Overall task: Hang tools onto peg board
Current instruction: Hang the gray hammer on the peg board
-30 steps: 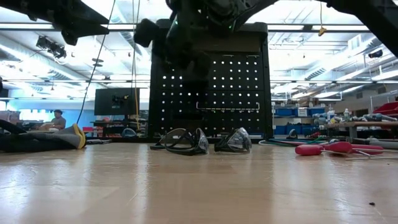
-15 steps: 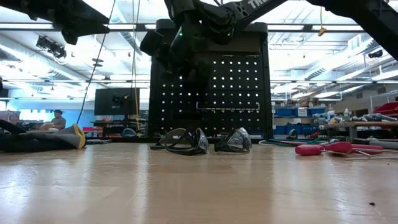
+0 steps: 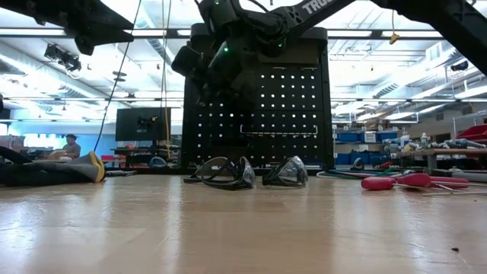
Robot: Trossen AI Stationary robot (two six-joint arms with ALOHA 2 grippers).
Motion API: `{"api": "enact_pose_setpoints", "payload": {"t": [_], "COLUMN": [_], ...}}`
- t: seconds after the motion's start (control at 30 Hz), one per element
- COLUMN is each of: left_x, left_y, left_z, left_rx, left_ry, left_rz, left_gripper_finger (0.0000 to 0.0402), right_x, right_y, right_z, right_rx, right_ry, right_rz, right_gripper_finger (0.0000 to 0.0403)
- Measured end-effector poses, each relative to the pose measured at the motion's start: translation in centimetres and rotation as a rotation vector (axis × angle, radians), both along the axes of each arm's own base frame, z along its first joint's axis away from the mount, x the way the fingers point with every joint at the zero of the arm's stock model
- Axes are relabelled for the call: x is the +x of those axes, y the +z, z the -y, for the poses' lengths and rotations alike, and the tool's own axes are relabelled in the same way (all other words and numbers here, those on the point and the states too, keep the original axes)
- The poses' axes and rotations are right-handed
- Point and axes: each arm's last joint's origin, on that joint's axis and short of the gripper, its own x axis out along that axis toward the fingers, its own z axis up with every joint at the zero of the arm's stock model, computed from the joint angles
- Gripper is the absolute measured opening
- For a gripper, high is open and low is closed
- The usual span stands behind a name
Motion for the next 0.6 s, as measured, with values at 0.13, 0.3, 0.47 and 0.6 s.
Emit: {"api": "enact_pose_setpoints", "payload": {"t": [0.13, 0.3, 0.47, 0.6], "left_x": [-0.03, -0.03, -0.04, -0.05], "left_y": [0.00, -0.01, -0.06, -0.16], "left_z": [-0.07, -0.07, -0.07, -0.07], "left_rx": [-0.015, -0.016, -0.018, -0.015], "left_ry": [0.028, 0.029, 0.029, 0.028], "left_rz": [0.008, 0.008, 0.003, -0.009], "left_gripper_finger": [0.0188, 0.0188, 0.0188, 0.0188], "right_x": [0.11, 0.16, 0.17, 0.21], "right_y": [-0.02, -0.03, -0.04, 0.00], "right_z": [-0.08, -0.16, -0.17, -0.38], "right_rx": [0.014, 0.019, 0.017, -0.008], "right_ry": [0.046, 0.062, 0.070, 0.085], "right_rz": [0.002, 0.002, -0.004, -0.041], "right_gripper_finger": [0.0155, 0.0178, 0.0209, 0.0231]}}
